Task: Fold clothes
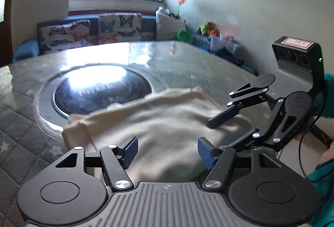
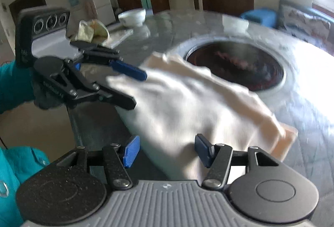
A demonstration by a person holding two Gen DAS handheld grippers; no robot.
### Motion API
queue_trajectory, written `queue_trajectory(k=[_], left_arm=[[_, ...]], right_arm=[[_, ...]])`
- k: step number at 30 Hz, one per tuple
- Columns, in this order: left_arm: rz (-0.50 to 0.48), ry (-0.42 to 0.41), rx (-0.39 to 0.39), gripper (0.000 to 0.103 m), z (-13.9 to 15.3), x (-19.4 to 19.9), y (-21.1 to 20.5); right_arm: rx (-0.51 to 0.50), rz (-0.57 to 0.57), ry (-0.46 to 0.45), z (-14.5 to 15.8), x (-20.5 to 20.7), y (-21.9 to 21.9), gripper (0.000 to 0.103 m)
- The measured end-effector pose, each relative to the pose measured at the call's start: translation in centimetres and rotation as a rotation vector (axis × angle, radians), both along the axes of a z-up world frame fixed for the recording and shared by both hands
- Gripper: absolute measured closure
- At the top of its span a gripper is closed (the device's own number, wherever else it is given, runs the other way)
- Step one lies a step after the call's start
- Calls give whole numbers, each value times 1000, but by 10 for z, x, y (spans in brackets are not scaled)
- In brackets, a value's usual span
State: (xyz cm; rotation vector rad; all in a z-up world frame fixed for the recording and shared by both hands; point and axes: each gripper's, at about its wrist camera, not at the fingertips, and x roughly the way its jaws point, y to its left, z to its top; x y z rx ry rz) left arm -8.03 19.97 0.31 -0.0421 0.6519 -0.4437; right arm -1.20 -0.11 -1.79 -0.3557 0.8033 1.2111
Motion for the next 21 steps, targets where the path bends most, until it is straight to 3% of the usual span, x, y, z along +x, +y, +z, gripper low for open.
queue_trajectory(k=[4,8,11,16,21], left_arm=[[-2,45,19,36,-9,-12,7],[4,39,23,36,-5,-19,11],[-6,1,24,36,2,-17,7],[-25,-29,9,36,5,1,-8],[11,59,0,36,-13,5,1]], right_arm=[[-13,44,33,3,-16,-15,42],[-37,82,9,11,-25,-19,43],[-3,59,-34,19,-18,-16,41],[5,-27,-31,5,-2,-7,41],[-24,21,0,0,-19,-19,37]])
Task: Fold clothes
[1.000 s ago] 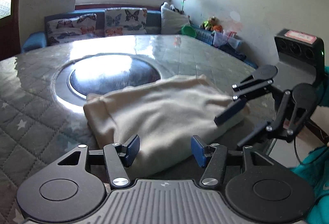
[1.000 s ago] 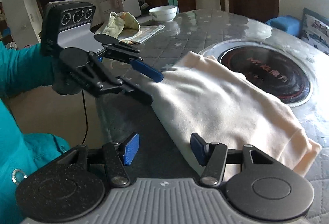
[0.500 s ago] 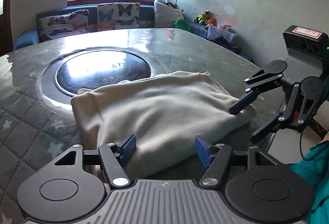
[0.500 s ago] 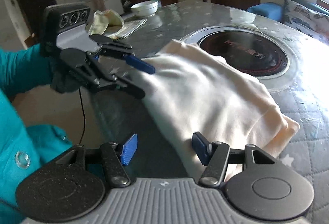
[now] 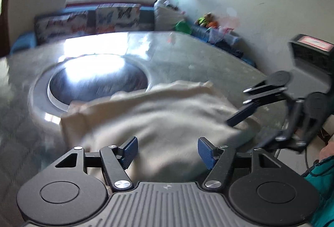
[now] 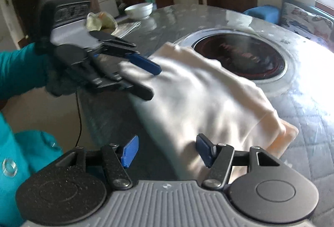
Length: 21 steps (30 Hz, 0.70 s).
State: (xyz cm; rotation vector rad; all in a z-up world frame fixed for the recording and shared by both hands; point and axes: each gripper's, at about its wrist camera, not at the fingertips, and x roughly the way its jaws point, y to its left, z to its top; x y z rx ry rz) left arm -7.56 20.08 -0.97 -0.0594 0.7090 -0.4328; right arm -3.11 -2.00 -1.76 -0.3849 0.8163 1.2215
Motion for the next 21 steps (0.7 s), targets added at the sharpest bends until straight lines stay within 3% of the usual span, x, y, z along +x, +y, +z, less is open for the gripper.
queue_trajectory(k=[7,15,21], left_arm=[[58,-35,-26,33,11,-18,16],[116,-2,-30,33,7,-26,31],[219,-5,-57,33,13,-20,51]], right_arm=[[36,-6,-35,14,-2,-7,34],[20,-17,-23,1,5,12,34],[41,-3,-70,15,4,25,31]])
